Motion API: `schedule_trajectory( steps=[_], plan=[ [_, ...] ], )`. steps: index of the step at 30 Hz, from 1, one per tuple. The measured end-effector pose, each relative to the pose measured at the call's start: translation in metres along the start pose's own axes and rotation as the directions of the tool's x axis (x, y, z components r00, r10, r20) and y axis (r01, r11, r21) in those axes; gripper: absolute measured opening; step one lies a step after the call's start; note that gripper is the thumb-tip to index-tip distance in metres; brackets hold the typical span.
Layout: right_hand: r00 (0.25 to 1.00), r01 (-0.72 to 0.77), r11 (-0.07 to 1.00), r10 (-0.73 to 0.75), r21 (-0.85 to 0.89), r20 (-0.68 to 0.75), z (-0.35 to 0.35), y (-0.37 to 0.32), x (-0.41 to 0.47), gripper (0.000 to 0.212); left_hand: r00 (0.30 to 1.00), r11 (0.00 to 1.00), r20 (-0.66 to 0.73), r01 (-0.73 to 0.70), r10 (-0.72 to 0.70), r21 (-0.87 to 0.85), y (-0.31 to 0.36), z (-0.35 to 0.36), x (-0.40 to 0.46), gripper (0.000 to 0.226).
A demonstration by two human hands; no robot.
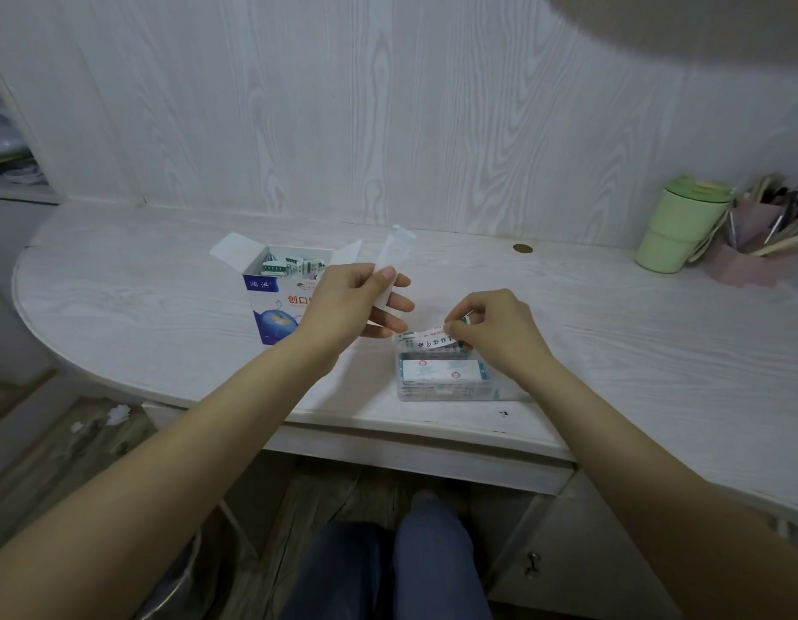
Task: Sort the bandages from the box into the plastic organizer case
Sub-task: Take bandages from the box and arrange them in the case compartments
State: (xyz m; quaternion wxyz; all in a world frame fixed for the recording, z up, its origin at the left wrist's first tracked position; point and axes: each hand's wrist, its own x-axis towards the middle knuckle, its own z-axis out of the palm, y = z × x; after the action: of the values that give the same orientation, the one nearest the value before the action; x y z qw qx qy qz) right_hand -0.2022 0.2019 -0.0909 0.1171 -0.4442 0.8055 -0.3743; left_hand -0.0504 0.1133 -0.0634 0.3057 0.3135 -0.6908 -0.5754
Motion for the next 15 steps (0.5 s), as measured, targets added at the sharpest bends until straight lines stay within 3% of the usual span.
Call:
schedule_trajectory(
  steps=[7, 15],
  plan=[
    [0.997, 0.066, 0.978, -0.056, -0.196, 0.056, 0.0040, 0.0000, 0.0024, 0.009, 1.000, 1.000, 0.007, 0.009, -0.009, -0.001, -0.0024, 0.0006, 0.0014, 0.025],
    [0.990, 0.089, 0.970, -0.062, -0.224, 0.125, 0.0003, -0.0031, 0.0053, 0.007, 1.000, 1.000, 0.004, -0.006, 0.007, -0.023, -0.0014, 0.0033, 0.0031, 0.021]
  ],
)
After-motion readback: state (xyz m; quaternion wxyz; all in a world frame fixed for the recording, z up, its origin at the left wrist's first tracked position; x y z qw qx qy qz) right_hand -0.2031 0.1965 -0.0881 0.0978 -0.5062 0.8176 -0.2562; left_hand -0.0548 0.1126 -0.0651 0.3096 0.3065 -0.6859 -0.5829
